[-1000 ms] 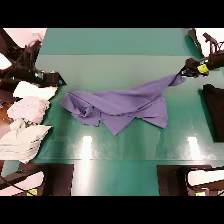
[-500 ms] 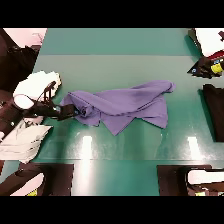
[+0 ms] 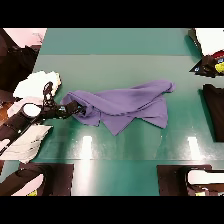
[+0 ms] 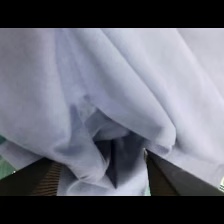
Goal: Fold the shirts.
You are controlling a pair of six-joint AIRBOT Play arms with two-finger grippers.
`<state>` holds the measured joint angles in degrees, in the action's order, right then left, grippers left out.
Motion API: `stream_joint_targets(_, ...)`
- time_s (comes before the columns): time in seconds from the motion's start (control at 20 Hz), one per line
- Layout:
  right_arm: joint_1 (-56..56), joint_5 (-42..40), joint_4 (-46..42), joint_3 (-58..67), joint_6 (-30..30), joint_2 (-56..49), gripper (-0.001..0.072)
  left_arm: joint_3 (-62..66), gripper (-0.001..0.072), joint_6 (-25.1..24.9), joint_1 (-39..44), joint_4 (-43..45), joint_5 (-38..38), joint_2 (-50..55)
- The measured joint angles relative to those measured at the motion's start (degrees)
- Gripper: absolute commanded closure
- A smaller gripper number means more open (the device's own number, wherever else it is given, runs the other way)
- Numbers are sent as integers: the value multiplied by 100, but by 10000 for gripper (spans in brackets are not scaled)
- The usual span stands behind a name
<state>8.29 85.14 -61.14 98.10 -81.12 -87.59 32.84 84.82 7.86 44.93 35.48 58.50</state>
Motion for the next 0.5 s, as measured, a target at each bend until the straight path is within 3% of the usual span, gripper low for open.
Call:
stream_joint_targets(0.1, 0, 17, 0, 0, 0, 2, 334, -11, 447, 15, 7, -20, -42, 7)
stream_joint_targets(0.4, 0, 122, 7, 0, 0, 2, 334, -15, 457, 17, 11, -39, 48, 195)
stream_joint_targets(0.45, 0, 164, 7, 0, 0, 2, 335, -15, 631, 22, 13, -39, 105, 249)
stream_joint_targets(0.5, 0, 197, 4, 0, 0, 2, 335, -15, 681, 22, 13, -39, 131, 295)
